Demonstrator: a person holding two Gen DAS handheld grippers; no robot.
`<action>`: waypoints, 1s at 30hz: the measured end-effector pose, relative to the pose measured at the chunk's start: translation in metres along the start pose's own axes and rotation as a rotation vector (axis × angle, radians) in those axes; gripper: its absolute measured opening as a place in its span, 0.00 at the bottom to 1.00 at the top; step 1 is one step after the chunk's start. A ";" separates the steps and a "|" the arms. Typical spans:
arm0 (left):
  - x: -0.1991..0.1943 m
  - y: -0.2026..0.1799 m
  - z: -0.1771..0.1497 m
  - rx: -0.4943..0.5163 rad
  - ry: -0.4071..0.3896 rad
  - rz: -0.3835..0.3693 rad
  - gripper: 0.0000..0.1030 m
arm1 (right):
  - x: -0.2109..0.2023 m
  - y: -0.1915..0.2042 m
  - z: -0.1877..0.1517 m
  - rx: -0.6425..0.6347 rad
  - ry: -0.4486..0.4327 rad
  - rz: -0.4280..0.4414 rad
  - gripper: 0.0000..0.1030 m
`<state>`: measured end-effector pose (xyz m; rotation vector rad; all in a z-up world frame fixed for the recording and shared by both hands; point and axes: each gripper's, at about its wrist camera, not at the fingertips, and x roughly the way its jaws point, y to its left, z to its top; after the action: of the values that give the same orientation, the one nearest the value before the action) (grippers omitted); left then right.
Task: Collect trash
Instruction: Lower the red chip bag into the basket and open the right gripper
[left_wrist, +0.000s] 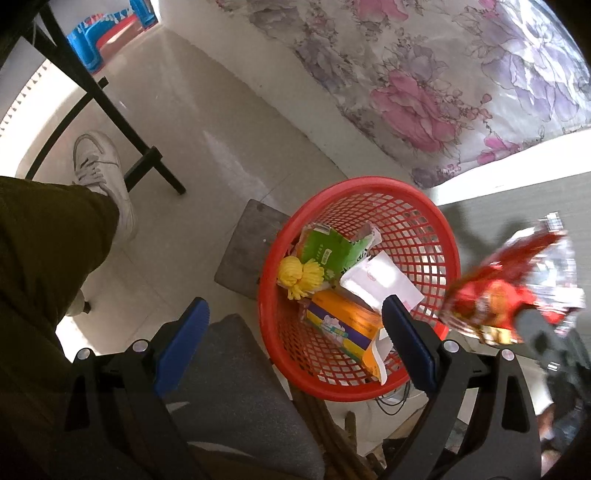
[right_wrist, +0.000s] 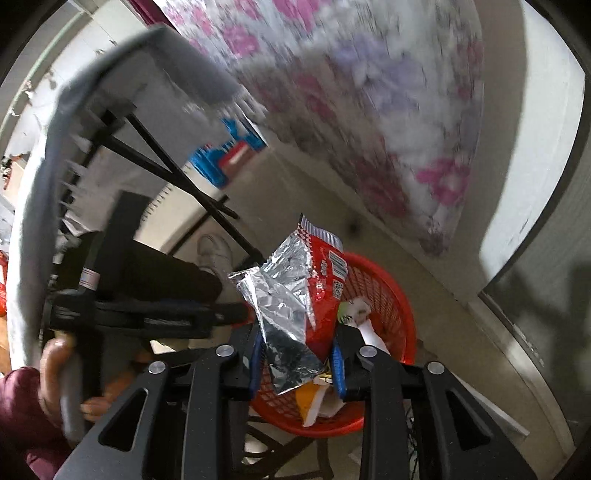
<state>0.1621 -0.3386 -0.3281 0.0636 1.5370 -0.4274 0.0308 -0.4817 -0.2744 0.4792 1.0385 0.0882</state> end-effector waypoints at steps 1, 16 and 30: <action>0.000 0.000 0.000 0.000 0.000 0.000 0.88 | 0.005 -0.001 -0.001 0.006 0.009 -0.002 0.29; -0.006 -0.008 -0.002 0.051 -0.034 0.033 0.88 | 0.039 -0.014 -0.010 0.031 0.082 -0.036 0.46; -0.013 -0.008 -0.004 0.061 -0.071 0.053 0.88 | 0.034 -0.012 -0.011 -0.001 0.084 -0.043 0.60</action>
<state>0.1559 -0.3419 -0.3134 0.1349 1.4496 -0.4298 0.0375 -0.4783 -0.3114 0.4552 1.1310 0.0706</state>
